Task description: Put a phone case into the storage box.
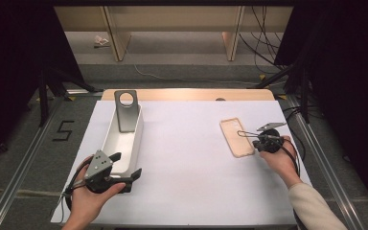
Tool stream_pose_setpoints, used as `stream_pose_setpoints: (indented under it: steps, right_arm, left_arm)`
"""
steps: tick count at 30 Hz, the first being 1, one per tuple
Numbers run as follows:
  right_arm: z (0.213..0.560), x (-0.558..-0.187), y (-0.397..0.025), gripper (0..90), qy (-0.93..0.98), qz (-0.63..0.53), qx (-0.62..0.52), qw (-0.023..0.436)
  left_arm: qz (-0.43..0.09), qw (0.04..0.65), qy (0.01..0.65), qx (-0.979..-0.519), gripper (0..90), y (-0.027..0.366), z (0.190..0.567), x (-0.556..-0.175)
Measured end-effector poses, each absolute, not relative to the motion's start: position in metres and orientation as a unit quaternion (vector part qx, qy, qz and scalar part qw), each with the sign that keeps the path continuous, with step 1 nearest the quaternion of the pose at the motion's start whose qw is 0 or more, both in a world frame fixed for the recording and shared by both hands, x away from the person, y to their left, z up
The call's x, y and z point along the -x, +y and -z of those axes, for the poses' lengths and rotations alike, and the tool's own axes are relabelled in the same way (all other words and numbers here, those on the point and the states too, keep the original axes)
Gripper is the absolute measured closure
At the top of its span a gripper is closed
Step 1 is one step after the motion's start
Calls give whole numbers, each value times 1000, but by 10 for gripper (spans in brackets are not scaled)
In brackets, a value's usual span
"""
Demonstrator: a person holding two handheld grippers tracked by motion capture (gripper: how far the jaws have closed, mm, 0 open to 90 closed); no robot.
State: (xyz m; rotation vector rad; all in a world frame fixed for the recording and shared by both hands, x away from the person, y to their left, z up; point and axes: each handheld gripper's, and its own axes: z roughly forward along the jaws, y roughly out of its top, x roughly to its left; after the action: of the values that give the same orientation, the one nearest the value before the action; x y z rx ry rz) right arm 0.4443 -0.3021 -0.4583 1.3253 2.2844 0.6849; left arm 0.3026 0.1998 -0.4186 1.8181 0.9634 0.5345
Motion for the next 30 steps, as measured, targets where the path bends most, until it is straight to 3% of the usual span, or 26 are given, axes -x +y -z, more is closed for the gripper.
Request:
stream_pose_setpoints:
  steps: [30]
  right_arm:
    - [465, -440, -282, 900, 847, -232, -454, 150]
  left_arm:
    - [-220, 487, 395, -747, 108, 200, 419, -303]
